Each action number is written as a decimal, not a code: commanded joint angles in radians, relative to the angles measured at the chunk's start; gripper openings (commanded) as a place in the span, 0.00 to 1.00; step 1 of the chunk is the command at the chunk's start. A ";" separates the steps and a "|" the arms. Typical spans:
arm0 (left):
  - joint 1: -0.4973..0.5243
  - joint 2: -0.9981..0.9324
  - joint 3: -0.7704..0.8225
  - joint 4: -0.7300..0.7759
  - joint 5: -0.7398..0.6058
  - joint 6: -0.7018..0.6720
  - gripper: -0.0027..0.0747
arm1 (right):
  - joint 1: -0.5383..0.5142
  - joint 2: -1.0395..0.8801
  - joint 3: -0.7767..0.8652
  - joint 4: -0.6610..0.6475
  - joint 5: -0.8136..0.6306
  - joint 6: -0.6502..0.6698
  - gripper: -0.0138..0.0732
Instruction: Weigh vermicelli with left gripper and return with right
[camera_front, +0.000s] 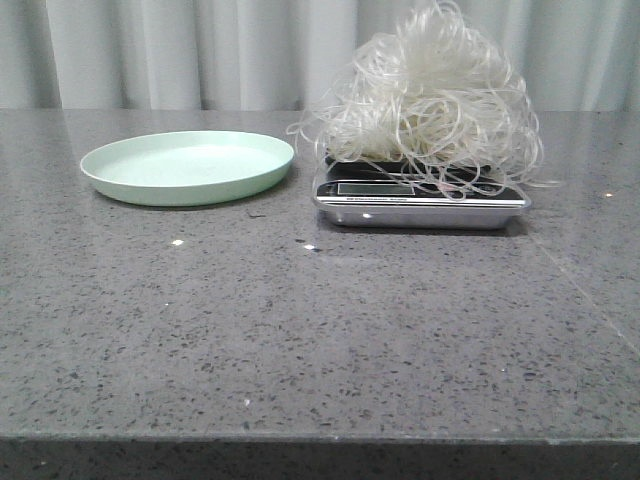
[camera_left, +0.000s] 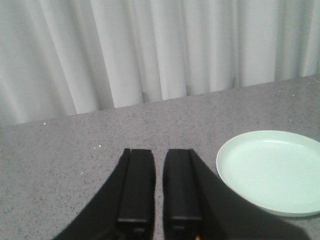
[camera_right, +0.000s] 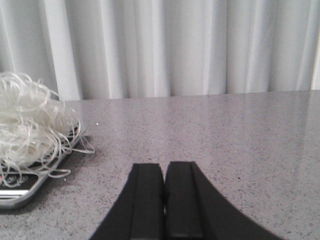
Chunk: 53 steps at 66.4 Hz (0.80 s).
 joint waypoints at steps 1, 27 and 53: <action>0.003 -0.044 0.032 -0.002 -0.102 -0.002 0.21 | -0.004 -0.007 -0.070 0.017 -0.085 0.000 0.33; 0.003 -0.066 0.073 -0.012 -0.102 -0.005 0.21 | 0.018 0.415 -0.569 0.017 0.093 0.000 0.33; 0.003 -0.066 0.073 -0.012 -0.102 -0.005 0.21 | 0.346 0.967 -1.136 0.012 0.418 -0.245 0.44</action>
